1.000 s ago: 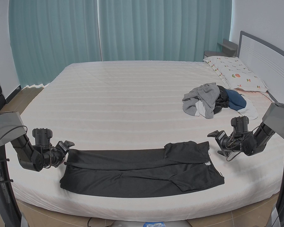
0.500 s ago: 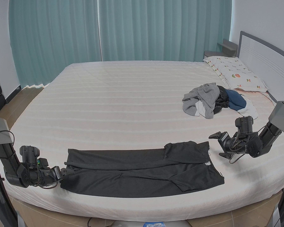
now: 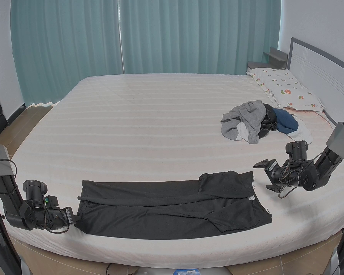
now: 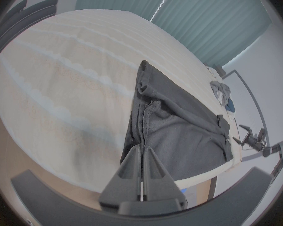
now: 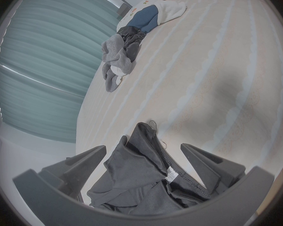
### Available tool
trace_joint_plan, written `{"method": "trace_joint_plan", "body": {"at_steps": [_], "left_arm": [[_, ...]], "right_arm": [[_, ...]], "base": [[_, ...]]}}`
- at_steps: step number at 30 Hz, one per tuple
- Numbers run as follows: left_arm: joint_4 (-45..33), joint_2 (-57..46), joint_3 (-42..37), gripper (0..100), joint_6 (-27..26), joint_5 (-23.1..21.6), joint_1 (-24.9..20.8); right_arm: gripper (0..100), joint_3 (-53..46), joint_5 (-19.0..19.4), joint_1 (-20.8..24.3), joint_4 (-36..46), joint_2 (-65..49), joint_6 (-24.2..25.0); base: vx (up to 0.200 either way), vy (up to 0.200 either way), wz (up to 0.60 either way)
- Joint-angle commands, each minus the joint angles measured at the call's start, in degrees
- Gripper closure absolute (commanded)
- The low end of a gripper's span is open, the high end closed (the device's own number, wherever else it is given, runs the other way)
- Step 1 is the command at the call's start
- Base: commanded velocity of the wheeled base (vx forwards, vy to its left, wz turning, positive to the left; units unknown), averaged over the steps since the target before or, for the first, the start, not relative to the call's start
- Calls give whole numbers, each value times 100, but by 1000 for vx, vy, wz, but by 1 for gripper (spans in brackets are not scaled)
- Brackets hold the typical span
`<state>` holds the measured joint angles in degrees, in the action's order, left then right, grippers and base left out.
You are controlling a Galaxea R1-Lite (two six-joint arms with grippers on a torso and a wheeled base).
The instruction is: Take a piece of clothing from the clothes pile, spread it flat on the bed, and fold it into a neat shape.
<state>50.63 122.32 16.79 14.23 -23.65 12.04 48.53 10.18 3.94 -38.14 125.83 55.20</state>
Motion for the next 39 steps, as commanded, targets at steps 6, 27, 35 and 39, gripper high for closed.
{"method": "trace_joint_plan", "body": {"at_steps": [6, 27, 35, 39], "left_arm": [[0, 37, -44, 100, -60, 300, 96], [-9, -296, 1020, 0, 1425, 71, -167], [0, 582, 1661, 0, 1249, 150, -422], [26, 776, 1565, 0, 739, 176, -475]], "right_arm": [[0, -2, 2, -7, 0, -15, 0], [0, -2, 2, 11, 0, -6, 0], [0, -19, 2, 37, 0, 3, 0], [0, -45, -7, 81, 0, 3, -9]], "base": [[0, 0, 0], [0, 0, 0], [0, 0, 0], [0, 0, 0]]}}
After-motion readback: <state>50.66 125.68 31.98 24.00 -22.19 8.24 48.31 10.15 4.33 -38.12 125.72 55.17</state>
